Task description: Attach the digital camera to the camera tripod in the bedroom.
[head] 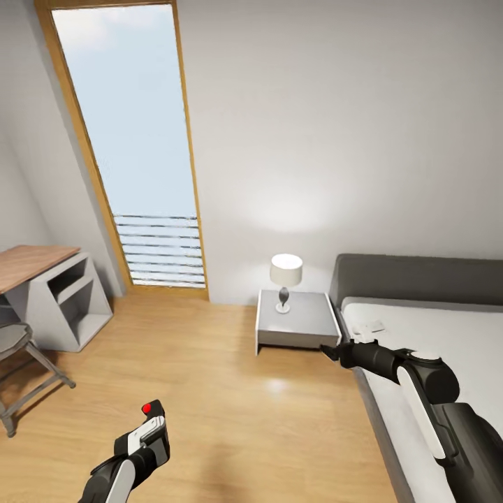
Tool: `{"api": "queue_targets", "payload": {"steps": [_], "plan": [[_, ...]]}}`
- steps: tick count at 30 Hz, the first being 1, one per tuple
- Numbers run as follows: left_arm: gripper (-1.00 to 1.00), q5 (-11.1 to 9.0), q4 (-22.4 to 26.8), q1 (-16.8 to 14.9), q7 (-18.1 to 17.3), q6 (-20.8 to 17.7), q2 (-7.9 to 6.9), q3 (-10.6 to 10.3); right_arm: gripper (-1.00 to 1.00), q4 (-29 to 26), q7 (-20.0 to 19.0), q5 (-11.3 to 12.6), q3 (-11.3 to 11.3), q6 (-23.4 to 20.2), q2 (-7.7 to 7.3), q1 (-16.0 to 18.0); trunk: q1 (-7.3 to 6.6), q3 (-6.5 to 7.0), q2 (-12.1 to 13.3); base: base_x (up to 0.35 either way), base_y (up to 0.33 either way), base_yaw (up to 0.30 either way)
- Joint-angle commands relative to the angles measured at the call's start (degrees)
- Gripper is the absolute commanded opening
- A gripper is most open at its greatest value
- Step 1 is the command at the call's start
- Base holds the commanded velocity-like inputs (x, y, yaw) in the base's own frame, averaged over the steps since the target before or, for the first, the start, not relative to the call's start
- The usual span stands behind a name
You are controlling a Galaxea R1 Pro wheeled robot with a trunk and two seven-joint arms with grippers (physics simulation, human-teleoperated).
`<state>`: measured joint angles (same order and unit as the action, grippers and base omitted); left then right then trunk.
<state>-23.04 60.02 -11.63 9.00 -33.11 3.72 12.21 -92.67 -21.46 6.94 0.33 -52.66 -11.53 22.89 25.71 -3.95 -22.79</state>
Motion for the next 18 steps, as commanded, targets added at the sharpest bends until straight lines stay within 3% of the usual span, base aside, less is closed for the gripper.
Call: {"api": "queue_targets", "payload": {"steps": [1,18], "plan": [[-1.00,-0.6,0.1,-0.1,0.5,-0.3,0.06,0.1,1.00,-0.1,0.3,0.5,0.0,-0.3,-0.06,0.0,0.07,-0.13,-0.1,0.321,-0.128,0.248],[-1.00,-0.6,0.1,0.1,0.5,-0.3,0.06,0.1,1.00,-0.1,0.3,0.5,0.0,-0.2,-0.04,0.0,0.07,-0.13,-0.1,0.317,-0.153,0.248]]}}
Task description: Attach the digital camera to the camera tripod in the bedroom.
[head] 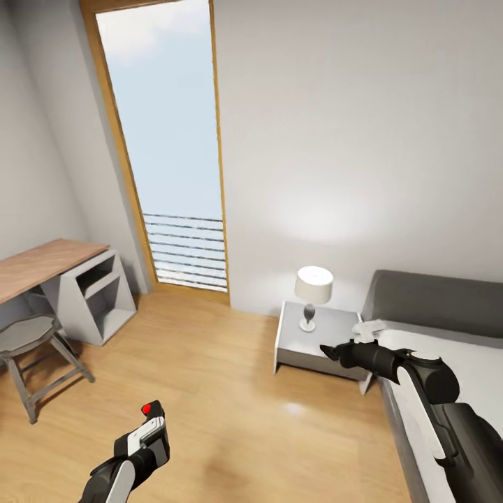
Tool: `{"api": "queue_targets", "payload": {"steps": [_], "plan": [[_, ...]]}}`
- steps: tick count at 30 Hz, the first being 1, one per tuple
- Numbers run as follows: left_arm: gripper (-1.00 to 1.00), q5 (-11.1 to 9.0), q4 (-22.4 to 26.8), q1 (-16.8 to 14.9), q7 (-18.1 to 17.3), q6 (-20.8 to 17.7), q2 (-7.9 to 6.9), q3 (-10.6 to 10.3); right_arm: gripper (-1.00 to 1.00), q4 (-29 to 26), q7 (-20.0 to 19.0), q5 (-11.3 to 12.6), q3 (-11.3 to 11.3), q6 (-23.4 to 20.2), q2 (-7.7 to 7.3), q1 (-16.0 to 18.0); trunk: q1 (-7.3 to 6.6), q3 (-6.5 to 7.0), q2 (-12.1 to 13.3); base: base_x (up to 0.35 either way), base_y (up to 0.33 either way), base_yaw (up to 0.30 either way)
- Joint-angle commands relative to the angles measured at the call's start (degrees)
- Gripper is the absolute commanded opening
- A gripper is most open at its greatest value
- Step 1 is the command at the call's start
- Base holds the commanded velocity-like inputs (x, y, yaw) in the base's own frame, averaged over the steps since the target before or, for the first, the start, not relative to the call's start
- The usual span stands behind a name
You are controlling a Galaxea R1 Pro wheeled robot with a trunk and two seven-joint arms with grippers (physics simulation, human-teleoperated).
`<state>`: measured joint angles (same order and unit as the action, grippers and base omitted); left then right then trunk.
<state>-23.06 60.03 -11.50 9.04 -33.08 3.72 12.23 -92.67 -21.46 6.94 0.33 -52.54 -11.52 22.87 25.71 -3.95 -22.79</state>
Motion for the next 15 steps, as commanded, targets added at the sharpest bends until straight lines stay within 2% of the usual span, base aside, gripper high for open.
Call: {"api": "queue_targets", "payload": {"steps": [1,15], "plan": [[-1.00,-0.6,0.1,-0.1,0.5,-0.3,0.06,0.1,1.00,-0.1,0.3,0.5,0.0,-0.3,-0.06,0.1,0.07,-0.13,-0.1,0.315,-0.141,0.248],[-1.00,-0.7,0.2,0.1,0.4,-0.1,0.06,0.2,1.00,-0.1,0.3,0.5,0.1,-0.3,-0.08,0.0,0.07,-0.13,-0.1,0.315,-0.106,0.248]]}}
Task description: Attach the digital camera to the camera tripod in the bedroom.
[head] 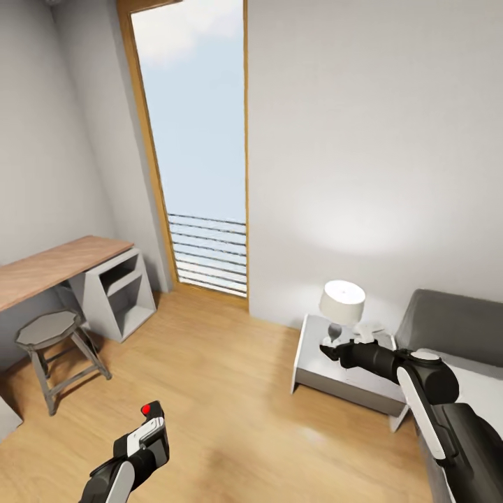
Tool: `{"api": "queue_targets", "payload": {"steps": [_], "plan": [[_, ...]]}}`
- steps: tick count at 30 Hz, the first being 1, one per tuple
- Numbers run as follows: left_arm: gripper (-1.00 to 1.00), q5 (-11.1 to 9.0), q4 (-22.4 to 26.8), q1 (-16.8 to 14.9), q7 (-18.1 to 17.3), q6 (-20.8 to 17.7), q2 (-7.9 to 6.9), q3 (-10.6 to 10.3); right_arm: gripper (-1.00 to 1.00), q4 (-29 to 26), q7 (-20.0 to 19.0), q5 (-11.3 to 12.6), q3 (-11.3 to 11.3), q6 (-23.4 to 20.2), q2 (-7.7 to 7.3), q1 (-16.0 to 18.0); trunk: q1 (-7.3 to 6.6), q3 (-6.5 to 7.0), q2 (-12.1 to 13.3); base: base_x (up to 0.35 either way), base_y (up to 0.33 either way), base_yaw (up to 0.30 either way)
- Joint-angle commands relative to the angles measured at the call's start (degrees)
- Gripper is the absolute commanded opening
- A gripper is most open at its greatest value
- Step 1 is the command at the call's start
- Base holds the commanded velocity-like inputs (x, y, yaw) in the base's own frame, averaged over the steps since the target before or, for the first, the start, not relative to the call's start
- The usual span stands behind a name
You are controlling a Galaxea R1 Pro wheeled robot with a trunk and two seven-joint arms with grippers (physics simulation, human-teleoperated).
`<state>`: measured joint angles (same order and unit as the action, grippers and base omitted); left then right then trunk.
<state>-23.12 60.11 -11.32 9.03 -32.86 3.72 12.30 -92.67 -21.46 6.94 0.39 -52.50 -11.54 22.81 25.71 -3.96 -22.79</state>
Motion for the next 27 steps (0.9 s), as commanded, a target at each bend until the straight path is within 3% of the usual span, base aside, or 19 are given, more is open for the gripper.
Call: {"api": "queue_targets", "payload": {"steps": [1,27], "plan": [[-1.00,-0.6,0.1,-0.1,0.4,-0.3,0.05,0.1,1.00,-0.1,0.3,0.5,0.0,-0.3,-0.05,0.0,0.07,-0.13,-0.1,0.317,-0.045,0.249],[-1.00,-0.6,0.1,0.0,0.4,-0.3,0.05,0.1,1.00,-0.1,0.3,0.5,0.2,-0.3,-0.06,0.0,0.07,-0.13,-0.1,0.319,-0.008,0.253]]}}
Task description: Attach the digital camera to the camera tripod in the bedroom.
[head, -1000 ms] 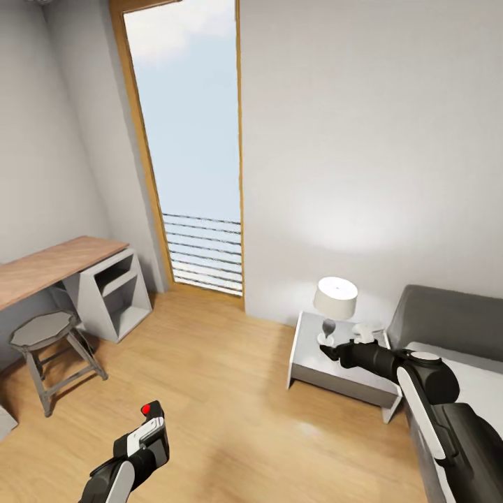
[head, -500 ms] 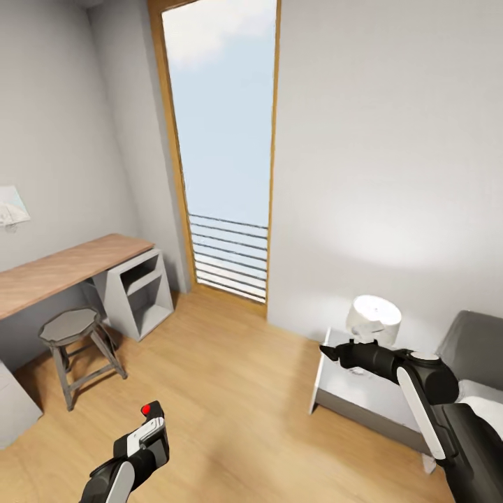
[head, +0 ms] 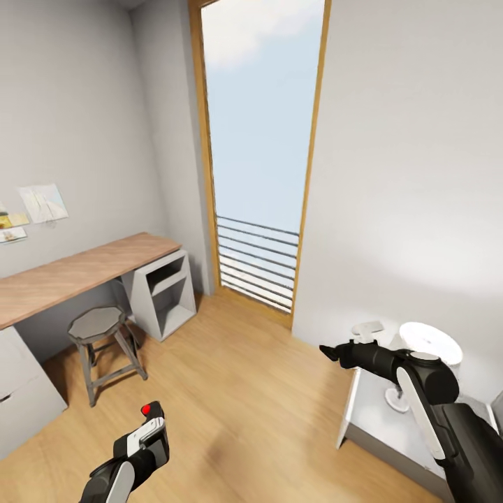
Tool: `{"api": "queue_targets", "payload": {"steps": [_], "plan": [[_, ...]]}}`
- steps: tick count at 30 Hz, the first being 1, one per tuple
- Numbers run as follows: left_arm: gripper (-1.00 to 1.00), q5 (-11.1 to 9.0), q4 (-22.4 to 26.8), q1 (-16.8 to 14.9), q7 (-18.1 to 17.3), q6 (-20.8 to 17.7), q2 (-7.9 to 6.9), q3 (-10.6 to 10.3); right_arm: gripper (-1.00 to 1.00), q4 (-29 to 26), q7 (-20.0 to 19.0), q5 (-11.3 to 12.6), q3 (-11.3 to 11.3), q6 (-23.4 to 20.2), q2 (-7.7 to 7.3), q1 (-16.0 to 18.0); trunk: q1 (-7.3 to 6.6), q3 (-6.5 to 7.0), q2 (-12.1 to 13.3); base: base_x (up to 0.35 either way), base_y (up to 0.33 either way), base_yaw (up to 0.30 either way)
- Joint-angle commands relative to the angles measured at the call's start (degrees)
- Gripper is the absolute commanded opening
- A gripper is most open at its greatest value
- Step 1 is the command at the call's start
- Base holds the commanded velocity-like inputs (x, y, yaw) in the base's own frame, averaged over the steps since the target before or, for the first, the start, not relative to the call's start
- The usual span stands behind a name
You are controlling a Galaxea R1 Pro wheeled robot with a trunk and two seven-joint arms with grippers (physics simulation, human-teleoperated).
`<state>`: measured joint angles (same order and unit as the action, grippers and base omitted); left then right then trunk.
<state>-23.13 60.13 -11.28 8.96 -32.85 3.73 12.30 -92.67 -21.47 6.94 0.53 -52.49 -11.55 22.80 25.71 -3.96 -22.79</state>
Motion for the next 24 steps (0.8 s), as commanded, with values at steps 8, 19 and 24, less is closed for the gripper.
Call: {"api": "queue_targets", "payload": {"steps": [8,19,24], "plan": [[-1.00,-0.6,0.1,0.0,0.5,-0.3,0.05,0.1,1.00,-0.1,0.3,0.5,0.0,-0.3,-0.05,0.0,0.07,-0.13,-0.1,0.319,0.000,0.259],[-1.00,-0.6,0.1,0.0,0.5,-0.3,0.05,0.1,1.00,-0.1,0.2,0.5,0.1,-0.3,-0.07,0.0,0.07,-0.18,-0.1,0.319,0.000,0.127],[-1.00,-0.6,0.2,0.0,0.5,-0.3,0.05,0.1,1.00,-0.1,0.2,0.5,0.1,-0.4,-0.06,0.0,0.07,-0.19,-0.1,0.319,0.000,0.024]]}}
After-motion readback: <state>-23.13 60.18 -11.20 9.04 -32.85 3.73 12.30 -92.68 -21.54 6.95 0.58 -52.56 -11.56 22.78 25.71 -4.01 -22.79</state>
